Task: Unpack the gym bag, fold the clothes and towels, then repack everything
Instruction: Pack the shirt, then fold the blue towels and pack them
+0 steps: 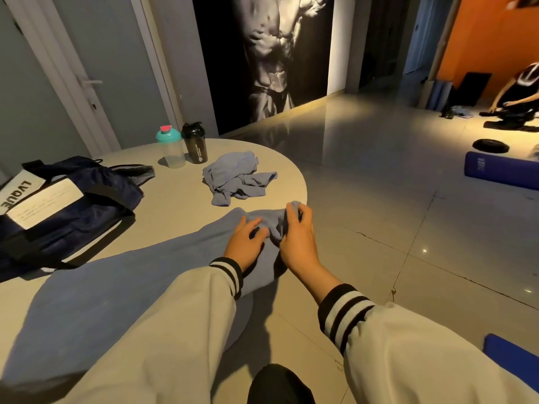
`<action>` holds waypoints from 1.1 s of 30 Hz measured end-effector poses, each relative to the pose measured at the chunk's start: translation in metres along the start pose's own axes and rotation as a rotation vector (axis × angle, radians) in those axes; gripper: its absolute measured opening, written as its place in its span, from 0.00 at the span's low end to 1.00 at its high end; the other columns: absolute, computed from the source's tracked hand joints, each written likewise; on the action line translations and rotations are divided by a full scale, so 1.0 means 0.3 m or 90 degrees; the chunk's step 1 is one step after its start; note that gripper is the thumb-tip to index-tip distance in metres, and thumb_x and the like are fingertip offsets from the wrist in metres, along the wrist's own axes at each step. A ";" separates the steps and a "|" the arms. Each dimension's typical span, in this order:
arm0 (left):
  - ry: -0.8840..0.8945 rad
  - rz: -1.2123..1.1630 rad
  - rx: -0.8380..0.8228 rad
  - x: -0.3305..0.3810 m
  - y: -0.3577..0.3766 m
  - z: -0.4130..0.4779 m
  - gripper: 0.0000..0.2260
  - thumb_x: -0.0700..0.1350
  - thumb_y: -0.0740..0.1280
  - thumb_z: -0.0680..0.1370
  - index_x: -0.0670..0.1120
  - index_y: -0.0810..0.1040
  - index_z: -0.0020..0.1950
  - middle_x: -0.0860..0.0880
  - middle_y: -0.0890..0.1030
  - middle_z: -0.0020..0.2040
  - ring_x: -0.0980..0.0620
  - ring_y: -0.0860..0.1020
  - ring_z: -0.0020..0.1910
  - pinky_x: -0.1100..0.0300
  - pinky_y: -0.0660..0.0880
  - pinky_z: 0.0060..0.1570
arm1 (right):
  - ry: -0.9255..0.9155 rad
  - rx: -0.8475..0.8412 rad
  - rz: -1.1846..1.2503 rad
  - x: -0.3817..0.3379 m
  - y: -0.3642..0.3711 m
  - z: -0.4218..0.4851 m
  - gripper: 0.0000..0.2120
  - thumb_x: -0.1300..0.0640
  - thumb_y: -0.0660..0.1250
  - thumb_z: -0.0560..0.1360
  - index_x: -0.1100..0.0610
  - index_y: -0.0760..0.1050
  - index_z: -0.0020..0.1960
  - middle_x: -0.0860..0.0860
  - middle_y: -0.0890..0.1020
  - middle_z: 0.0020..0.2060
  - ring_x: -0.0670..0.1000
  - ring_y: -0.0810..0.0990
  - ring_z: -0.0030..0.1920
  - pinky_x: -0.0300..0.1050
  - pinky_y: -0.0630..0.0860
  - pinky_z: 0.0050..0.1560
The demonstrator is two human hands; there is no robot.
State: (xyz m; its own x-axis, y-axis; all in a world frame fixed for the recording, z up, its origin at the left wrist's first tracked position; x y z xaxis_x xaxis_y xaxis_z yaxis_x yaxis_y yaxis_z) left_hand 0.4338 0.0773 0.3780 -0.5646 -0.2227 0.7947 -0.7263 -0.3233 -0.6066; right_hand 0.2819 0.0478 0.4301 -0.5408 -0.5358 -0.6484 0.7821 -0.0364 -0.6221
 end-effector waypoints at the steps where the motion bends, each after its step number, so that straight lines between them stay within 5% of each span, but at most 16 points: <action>1: 0.002 -0.085 0.021 -0.002 -0.023 -0.013 0.18 0.54 0.60 0.85 0.53 0.73 0.73 0.47 0.63 0.80 0.47 0.64 0.77 0.53 0.61 0.75 | 0.003 -0.020 0.011 -0.015 0.019 0.002 0.28 0.69 0.62 0.78 0.56 0.61 0.76 0.53 0.60 0.74 0.60 0.66 0.71 0.51 0.72 0.67; 4: -0.042 -0.317 0.048 -0.013 -0.089 -0.075 0.18 0.56 0.54 0.86 0.49 0.76 0.68 0.45 0.79 0.68 0.48 0.78 0.64 0.48 0.72 0.69 | -0.008 -0.023 0.026 -0.099 0.057 0.003 0.31 0.71 0.63 0.77 0.55 0.62 0.77 0.52 0.58 0.76 0.58 0.63 0.72 0.43 0.67 0.65; 7: -0.068 -0.497 0.040 -0.012 -0.192 -0.140 0.20 0.62 0.53 0.84 0.54 0.73 0.68 0.45 0.80 0.64 0.46 0.80 0.60 0.46 0.77 0.64 | -0.065 -0.059 0.105 -0.260 0.112 -0.006 0.30 0.69 0.63 0.78 0.53 0.63 0.77 0.50 0.59 0.76 0.55 0.64 0.73 0.39 0.64 0.67; 10: -0.062 -0.559 0.102 -0.077 -0.376 -0.207 0.20 0.63 0.61 0.81 0.54 0.75 0.68 0.48 0.82 0.61 0.49 0.81 0.60 0.50 0.78 0.58 | -0.215 -0.224 0.201 -0.523 0.215 -0.078 0.26 0.70 0.61 0.79 0.55 0.69 0.75 0.52 0.66 0.74 0.48 0.68 0.69 0.31 0.63 0.67; 13: -0.129 -0.495 0.186 -0.246 -0.562 -0.306 0.16 0.51 0.72 0.78 0.49 0.78 0.65 0.44 0.84 0.55 0.47 0.82 0.54 0.51 0.79 0.54 | -0.298 -0.368 0.201 -0.659 0.340 -0.200 0.19 0.70 0.59 0.77 0.58 0.79 0.64 0.55 0.77 0.65 0.52 0.74 0.63 0.41 0.69 0.66; 16: -0.178 -0.174 0.333 -0.417 -0.745 -0.440 0.04 0.48 0.69 0.80 0.49 0.79 0.51 0.47 0.82 0.46 0.49 0.80 0.46 0.56 0.76 0.49 | -0.252 -0.362 0.139 -0.606 0.433 -0.272 0.10 0.66 0.60 0.78 0.60 0.79 0.51 0.56 0.75 0.53 0.56 0.74 0.48 0.48 0.71 0.51; 18: -0.196 -0.008 0.332 -0.497 -0.777 -0.488 0.07 0.50 0.65 0.80 0.49 0.76 0.44 0.47 0.78 0.40 0.45 0.78 0.42 0.52 0.73 0.47 | -0.224 -0.386 0.041 -0.545 0.500 -0.308 0.09 0.63 0.60 0.80 0.60 0.77 0.56 0.58 0.73 0.54 0.59 0.73 0.50 0.49 0.70 0.50; 20: -0.252 0.054 0.301 -0.559 -0.758 -0.516 0.08 0.53 0.63 0.81 0.50 0.77 0.52 0.46 0.79 0.46 0.41 0.78 0.49 0.49 0.74 0.52 | -0.231 -0.417 -0.048 -0.513 0.551 -0.326 0.12 0.58 0.59 0.82 0.59 0.74 0.64 0.59 0.74 0.57 0.61 0.72 0.56 0.51 0.71 0.53; 23: -0.231 0.090 0.284 -0.536 -0.715 -0.505 0.14 0.53 0.63 0.82 0.52 0.74 0.67 0.45 0.80 0.59 0.41 0.77 0.59 0.45 0.73 0.63 | -0.246 -0.417 -0.091 -0.493 0.571 -0.309 0.16 0.55 0.58 0.83 0.57 0.71 0.69 0.59 0.75 0.62 0.62 0.72 0.62 0.54 0.71 0.59; 28: -0.170 0.014 0.235 -0.480 -0.643 -0.404 0.13 0.48 0.63 0.82 0.50 0.74 0.66 0.45 0.79 0.59 0.43 0.77 0.59 0.49 0.73 0.61 | -0.219 -0.384 -0.181 -0.408 0.545 -0.220 0.19 0.60 0.59 0.81 0.55 0.69 0.72 0.56 0.73 0.69 0.61 0.70 0.68 0.58 0.69 0.65; 30: -0.144 -0.019 0.209 -0.440 -0.608 -0.368 0.11 0.46 0.64 0.82 0.47 0.74 0.64 0.46 0.79 0.55 0.47 0.76 0.54 0.55 0.71 0.53 | -0.178 -0.362 -0.191 -0.362 0.520 -0.176 0.16 0.62 0.60 0.79 0.55 0.72 0.66 0.54 0.76 0.65 0.60 0.72 0.66 0.58 0.69 0.63; 33: -0.125 -0.064 0.197 -0.399 -0.572 -0.326 0.08 0.46 0.63 0.83 0.46 0.75 0.60 0.46 0.79 0.52 0.49 0.76 0.50 0.59 0.69 0.49 | -0.100 -0.294 -0.172 -0.317 0.467 -0.128 0.07 0.61 0.59 0.78 0.55 0.71 0.55 0.52 0.78 0.47 0.60 0.73 0.52 0.53 0.66 0.53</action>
State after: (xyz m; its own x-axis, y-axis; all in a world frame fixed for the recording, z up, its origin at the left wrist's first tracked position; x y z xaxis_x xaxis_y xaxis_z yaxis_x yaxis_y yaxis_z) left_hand 0.5875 0.2493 0.3849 -0.3887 -0.3385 0.8569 -0.6040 -0.6087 -0.5145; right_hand 0.4308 0.1259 0.3878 -0.6228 -0.6796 -0.3877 0.3862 0.1640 -0.9077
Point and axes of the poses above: each hand's wrist, its own z-axis towards the middle knuckle, its own y-axis out of the palm, x = y × z, the point moved 9 cm from there along z, towards the middle knuckle
